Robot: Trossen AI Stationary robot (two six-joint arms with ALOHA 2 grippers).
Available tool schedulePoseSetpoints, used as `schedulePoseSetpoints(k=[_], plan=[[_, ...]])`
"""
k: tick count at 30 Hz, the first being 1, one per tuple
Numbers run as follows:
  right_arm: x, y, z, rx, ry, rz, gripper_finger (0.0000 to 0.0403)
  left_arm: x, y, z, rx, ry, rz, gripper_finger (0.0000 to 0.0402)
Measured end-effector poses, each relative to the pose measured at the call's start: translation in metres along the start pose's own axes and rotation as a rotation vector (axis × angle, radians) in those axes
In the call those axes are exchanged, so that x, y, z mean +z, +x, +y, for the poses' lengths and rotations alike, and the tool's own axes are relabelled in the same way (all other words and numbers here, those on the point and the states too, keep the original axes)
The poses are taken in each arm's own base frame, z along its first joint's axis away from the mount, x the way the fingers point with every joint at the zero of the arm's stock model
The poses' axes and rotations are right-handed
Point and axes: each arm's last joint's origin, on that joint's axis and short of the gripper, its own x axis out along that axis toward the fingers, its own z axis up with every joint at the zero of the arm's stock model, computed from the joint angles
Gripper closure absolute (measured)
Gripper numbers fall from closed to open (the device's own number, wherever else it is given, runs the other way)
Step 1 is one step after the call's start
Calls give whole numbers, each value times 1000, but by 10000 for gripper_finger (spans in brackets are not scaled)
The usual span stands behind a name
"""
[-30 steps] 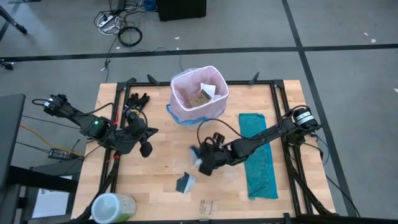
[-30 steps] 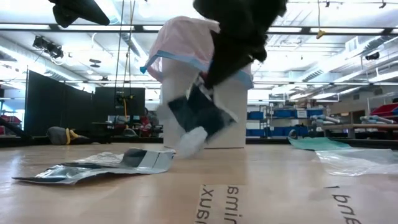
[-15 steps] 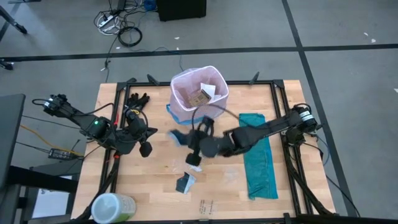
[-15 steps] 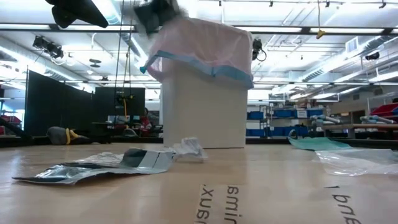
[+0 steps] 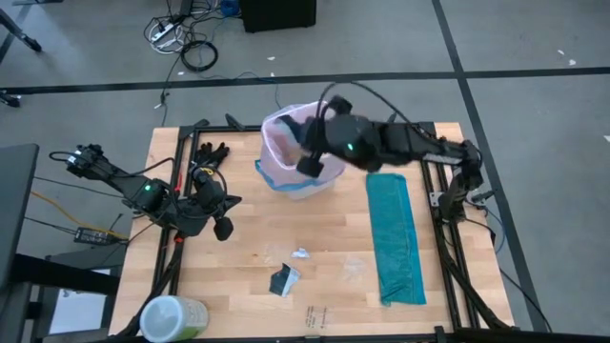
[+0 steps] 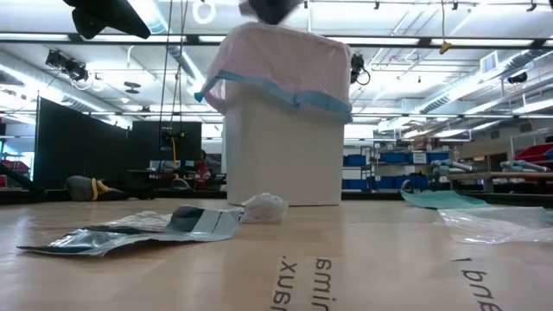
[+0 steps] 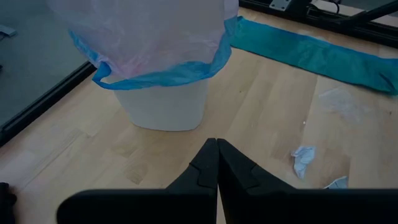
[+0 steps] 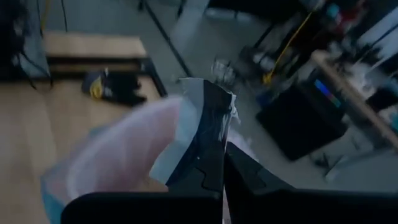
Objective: Place trash/remove bag and relplace
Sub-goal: Put the black paper into the white trash bin, then put the transparent plastic into the white trash bin
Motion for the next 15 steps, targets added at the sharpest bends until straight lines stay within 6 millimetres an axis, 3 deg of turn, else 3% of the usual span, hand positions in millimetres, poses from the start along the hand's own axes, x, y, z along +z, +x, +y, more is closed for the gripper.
schedulePoseSetpoints(k=[8, 15], plan=[[-25, 32, -32, 71, 8, 160, 388, 0, 0, 0, 1, 1, 1, 394], [-27, 31, -42, 162, 67, 155, 271, 0, 0, 0, 1, 2, 1, 394]])
